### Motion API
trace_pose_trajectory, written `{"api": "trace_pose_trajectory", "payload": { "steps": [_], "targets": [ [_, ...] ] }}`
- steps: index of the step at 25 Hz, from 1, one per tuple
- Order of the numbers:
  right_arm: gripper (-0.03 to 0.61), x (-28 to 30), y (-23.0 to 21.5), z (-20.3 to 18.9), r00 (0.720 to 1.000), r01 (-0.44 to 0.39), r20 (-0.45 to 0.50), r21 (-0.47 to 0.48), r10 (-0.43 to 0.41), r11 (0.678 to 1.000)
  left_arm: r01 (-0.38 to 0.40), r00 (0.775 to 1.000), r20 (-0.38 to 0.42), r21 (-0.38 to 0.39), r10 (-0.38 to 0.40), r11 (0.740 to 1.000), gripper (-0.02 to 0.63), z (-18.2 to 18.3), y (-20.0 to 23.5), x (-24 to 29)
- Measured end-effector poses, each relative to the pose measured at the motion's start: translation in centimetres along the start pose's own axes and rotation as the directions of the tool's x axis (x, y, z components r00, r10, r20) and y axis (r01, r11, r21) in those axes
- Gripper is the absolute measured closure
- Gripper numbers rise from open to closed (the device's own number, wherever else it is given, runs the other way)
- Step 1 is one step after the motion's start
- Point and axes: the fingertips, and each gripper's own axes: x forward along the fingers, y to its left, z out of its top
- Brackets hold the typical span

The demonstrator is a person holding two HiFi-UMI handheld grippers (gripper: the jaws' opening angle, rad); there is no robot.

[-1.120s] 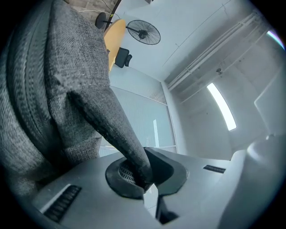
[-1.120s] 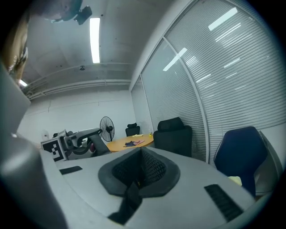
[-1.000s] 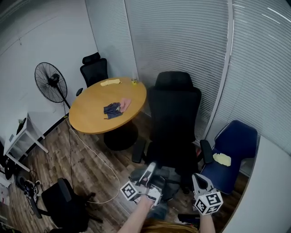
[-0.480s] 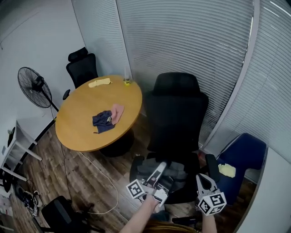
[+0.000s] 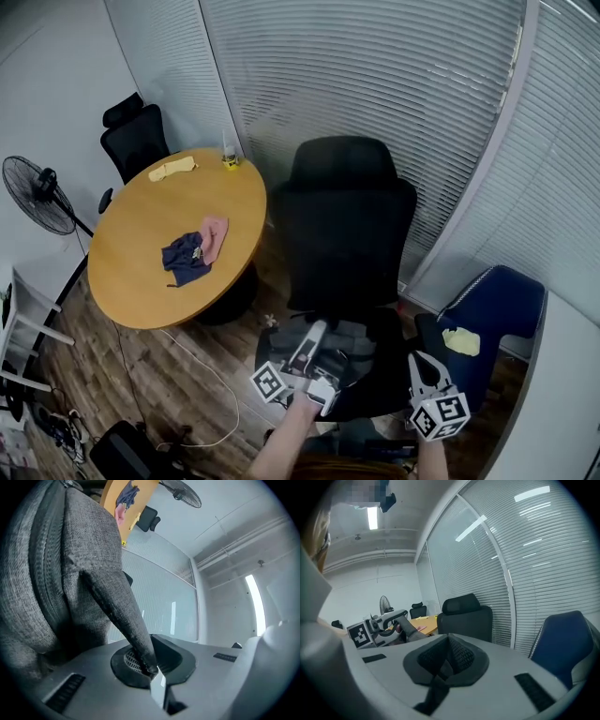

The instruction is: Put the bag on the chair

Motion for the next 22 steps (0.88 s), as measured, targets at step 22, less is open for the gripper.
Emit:
{"api": "trace_pose_trajectory", "payload": {
  "steps": [22],
  "targets": [
    [0.566, 7.7, -3.4, 1.2, 0.995, -0.101, -0.012, 0.018, 0.101, 0.995, -0.006, 0.997, 0.077, -0.016, 0.007, 1.0, 0.591, 1.9, 2.3, 3.4]
  ]
}}
